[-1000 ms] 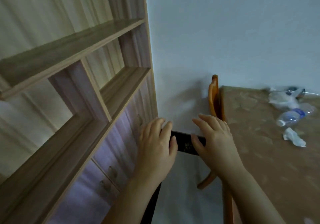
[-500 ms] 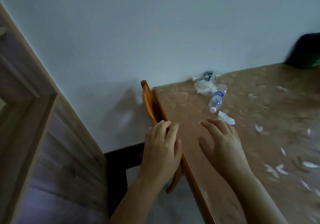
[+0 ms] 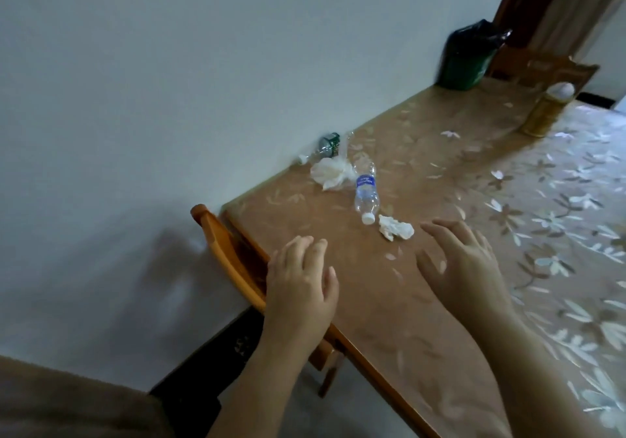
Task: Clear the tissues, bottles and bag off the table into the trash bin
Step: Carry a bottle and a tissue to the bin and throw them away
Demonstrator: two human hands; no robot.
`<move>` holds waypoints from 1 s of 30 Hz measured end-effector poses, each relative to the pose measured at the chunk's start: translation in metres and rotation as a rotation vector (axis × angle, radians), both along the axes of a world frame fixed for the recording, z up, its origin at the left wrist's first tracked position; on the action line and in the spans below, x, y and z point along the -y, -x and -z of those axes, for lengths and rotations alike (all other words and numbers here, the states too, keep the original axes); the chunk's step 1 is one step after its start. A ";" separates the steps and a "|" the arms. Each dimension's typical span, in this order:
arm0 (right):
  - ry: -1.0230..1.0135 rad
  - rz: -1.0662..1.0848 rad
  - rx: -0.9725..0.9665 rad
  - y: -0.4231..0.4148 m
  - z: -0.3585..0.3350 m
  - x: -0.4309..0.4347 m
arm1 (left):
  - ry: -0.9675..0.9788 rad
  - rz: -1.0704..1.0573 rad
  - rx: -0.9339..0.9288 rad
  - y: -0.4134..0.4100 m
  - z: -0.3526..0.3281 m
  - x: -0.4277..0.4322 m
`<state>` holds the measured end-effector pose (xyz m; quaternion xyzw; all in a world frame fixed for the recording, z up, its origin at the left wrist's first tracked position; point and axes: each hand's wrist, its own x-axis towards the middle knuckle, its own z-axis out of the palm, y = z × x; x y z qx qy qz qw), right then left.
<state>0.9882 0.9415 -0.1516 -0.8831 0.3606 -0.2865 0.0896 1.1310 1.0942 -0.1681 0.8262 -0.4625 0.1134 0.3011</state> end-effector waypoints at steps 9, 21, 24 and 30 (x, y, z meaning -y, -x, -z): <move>-0.035 0.055 0.081 -0.038 0.033 0.062 | -0.064 0.106 -0.014 -0.038 0.025 0.083; -0.268 0.173 0.032 -0.050 0.123 0.152 | -0.196 0.181 -0.064 -0.071 0.092 0.198; -0.349 0.170 0.038 -0.057 0.140 0.171 | -0.197 0.188 -0.130 -0.076 0.111 0.218; -0.443 0.142 -0.008 -0.070 0.174 0.194 | -0.210 0.173 -0.230 -0.081 0.139 0.243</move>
